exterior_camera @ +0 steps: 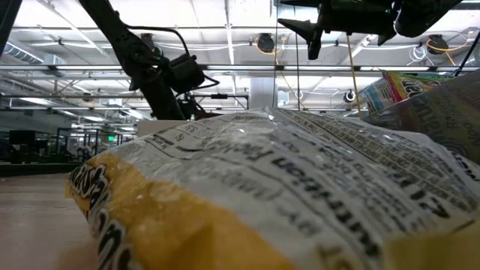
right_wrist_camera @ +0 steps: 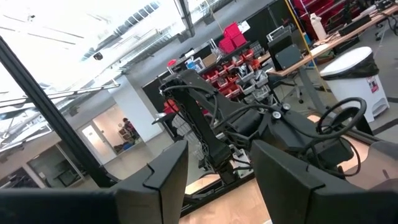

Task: Pick & Place Food Item
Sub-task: Put the purple spoon into the top black transparent bin

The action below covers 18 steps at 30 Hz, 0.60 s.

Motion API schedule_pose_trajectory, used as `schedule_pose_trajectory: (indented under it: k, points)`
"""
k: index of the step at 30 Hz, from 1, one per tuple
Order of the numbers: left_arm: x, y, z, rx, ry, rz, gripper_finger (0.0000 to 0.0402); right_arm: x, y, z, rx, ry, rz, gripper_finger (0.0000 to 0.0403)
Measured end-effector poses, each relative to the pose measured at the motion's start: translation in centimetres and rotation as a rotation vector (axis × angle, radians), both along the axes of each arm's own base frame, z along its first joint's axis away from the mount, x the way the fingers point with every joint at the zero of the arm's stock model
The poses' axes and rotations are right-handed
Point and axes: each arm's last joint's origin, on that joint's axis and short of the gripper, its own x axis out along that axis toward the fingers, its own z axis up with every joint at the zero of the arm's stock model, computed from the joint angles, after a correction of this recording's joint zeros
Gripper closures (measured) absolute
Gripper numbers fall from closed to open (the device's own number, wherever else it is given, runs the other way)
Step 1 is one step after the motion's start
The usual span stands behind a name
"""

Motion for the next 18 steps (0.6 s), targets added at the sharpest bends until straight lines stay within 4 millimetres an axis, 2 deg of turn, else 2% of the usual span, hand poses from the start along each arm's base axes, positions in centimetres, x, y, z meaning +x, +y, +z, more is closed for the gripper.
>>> schedule_pose_trajectory:
  k: [10,18]
  points:
    - [-0.07,0.19,-0.34,-0.026,0.002,-0.01,0.0393,0.04,-0.02,-0.21,-0.002,0.021,-0.002,0.0234]
    - [-0.32,0.65,-0.36,-0.058,-0.017,-0.016,0.0355,0.04,-0.02,-0.21,-0.002,0.022,-0.002,0.0234]
